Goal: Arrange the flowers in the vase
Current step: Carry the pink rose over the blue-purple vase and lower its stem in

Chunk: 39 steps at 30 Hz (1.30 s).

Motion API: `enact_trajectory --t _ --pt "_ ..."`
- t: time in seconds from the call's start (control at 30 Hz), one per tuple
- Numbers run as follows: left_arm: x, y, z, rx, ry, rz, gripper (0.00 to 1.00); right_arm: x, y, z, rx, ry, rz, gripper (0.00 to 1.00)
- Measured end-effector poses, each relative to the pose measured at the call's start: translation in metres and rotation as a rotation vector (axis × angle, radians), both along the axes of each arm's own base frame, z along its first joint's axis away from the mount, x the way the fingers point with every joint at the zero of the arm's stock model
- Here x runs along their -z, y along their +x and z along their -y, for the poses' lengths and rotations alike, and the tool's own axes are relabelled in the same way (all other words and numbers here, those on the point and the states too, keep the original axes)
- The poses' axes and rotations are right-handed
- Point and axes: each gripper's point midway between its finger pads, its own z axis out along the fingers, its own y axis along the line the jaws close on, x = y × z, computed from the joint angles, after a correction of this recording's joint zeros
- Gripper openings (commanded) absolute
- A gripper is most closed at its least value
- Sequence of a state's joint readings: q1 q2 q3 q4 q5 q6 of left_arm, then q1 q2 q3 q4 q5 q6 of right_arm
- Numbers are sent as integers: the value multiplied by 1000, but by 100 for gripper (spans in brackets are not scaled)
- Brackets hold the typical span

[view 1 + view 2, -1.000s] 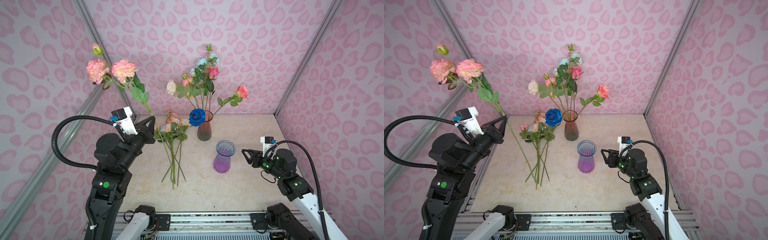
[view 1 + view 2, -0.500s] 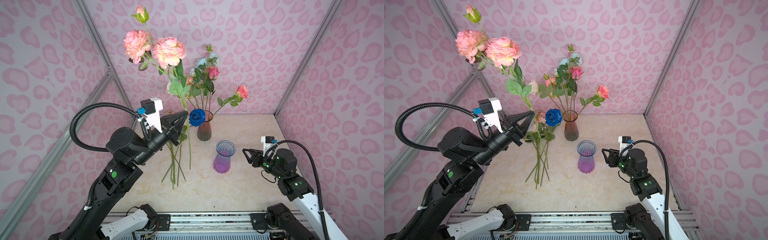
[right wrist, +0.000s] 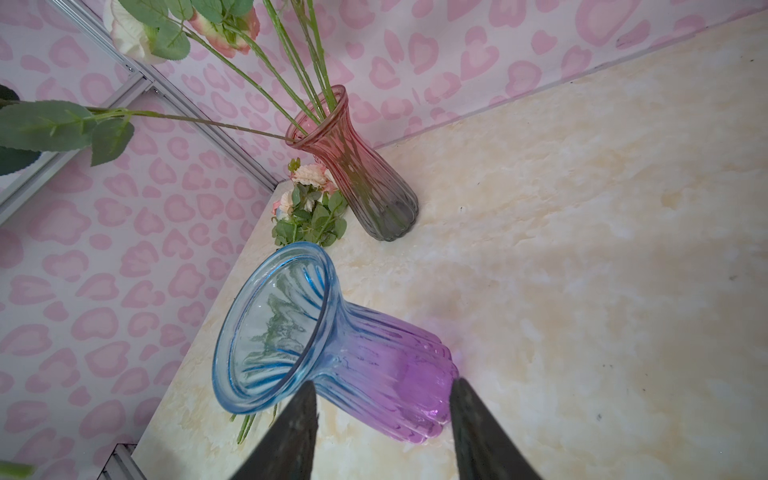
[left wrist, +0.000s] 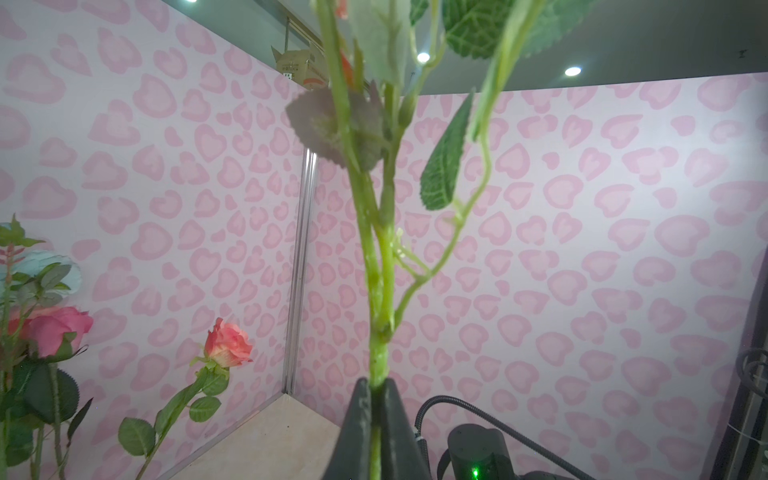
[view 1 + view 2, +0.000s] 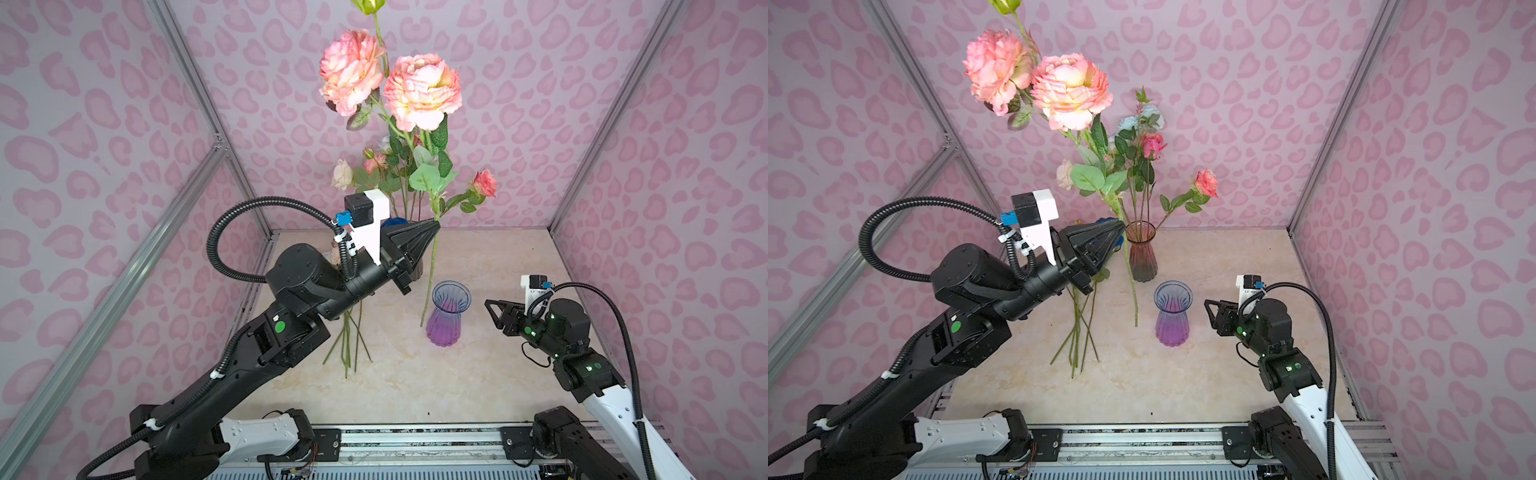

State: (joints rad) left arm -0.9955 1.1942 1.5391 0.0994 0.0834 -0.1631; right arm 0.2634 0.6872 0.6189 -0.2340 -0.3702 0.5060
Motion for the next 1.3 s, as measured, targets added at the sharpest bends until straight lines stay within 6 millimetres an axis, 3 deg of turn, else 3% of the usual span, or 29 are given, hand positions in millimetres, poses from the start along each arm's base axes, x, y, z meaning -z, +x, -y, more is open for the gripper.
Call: enact_trajectory --t 0.3,0.43,0.63,0.73,1.03,1.3 --pt "26 42 64 -43 69 81 3 -2 0 1 4 1 7 53" --pt "33 60 76 -94 95 112 3 -3 0 1 3 3 8 53" --pt "60 91 90 -134 140 73 3 -5 -1 2 6 5 15 53" --pt "79 101 95 -133 145 25 3 -8 -2 4 9 8 28 53" --pt "166 114 125 -94 238 -179 8 0 -3 6 18 3 10 54" --pt "216 113 137 -67 311 -280 15 -1 -1 6 18 -2 -12 54"
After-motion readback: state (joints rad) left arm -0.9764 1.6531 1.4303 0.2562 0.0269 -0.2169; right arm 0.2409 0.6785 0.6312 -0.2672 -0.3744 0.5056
